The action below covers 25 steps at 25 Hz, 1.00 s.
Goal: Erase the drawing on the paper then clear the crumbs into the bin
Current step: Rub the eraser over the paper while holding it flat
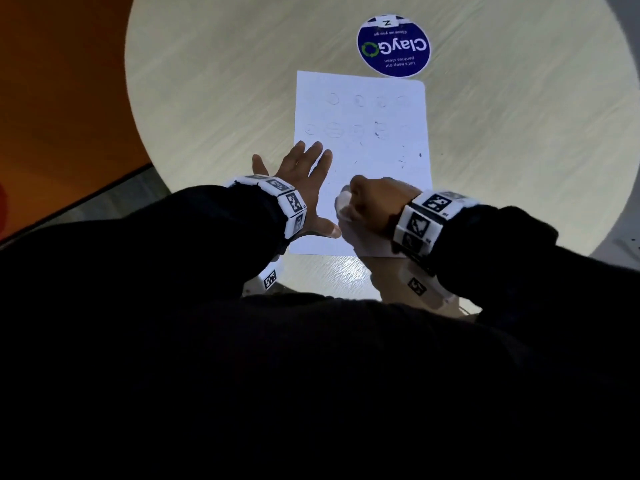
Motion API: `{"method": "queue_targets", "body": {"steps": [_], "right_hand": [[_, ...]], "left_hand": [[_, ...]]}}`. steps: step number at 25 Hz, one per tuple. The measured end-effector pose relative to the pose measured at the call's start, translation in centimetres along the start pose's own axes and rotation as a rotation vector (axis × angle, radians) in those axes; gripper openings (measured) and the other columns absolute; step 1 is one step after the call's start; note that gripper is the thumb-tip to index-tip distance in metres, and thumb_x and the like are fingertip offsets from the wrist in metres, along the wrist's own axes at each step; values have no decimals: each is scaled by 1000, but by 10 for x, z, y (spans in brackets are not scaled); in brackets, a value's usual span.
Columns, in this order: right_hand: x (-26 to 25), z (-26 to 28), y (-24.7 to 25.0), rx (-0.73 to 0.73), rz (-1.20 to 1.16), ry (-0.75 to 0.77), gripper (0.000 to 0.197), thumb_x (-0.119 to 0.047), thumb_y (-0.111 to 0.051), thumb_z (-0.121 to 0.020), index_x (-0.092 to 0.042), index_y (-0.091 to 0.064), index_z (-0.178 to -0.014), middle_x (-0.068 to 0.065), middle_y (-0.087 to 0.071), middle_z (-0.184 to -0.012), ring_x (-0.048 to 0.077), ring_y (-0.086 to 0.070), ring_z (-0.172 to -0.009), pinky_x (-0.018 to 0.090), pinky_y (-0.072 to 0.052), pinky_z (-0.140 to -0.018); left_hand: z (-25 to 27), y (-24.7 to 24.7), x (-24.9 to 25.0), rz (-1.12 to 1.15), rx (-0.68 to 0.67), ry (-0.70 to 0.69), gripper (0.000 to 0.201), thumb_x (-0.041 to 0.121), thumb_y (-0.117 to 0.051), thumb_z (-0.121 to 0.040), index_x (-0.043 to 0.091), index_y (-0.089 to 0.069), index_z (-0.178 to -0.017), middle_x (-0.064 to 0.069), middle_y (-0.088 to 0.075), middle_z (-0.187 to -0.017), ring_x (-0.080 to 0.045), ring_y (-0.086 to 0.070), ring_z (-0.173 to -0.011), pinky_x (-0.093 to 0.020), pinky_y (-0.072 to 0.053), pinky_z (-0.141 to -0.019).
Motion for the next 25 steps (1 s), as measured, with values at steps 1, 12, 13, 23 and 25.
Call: {"method": "queue_targets", "body": {"steps": [1,12,13,23,25], "right_hand": [[-1,-2,6,38,16,-9,19,-31,-48,-90,-16,-55,-98,5,-58,-86,28,-57,-83,26,-32,-63],[13,-49,22,-97,-75,-75,40,-41,-45,-91,-13,-46,-120,13,-57,-119,31,-54,-95,36,-41,-78],[12,-49,26,-84,-101,-88,40,-41,-45,-91,-13,-47,-119,12,-58,-117,30,-53,-90,37,-42,-76],[0,-20,21,-24,-20,-78,32,-32,-50,-90,-11,-52,-114,11,-57,-100,28,-55,-82,30,-36,-66],[12,-26,20,-107,-37,-100,33,-39,-49,-89,-18,-48,-114,4,-52,-91,24,-55,-64,29,-39,-57]], "left_hand": [[1,0,1,-4,-2,-1,122,78,-57,-69,26,17,-151,9,23,-158,-14,21,-145,-71,1,-106],[2,3,-29,-35,23,-82,125,80,-61,-63,31,13,-151,10,18,-159,-15,17,-146,-66,1,-110],[4,3,-31,-44,40,-84,125,80,-61,-62,32,13,-151,10,18,-159,-15,17,-146,-66,2,-109],[0,2,-31,-64,56,-87,125,87,-54,-57,35,11,-150,11,14,-159,-15,16,-146,-72,1,-104],[0,1,-32,-57,57,-100,124,88,-52,-56,38,11,-150,11,15,-160,-15,16,-146,-72,2,-104]]}}
Point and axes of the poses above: each hand's wrist, its own z-axis away from the middle knuckle, its own y-axis out of the back of the hand, x = y × z, the point moved 9 cm from there along -z, towards the middle knuckle
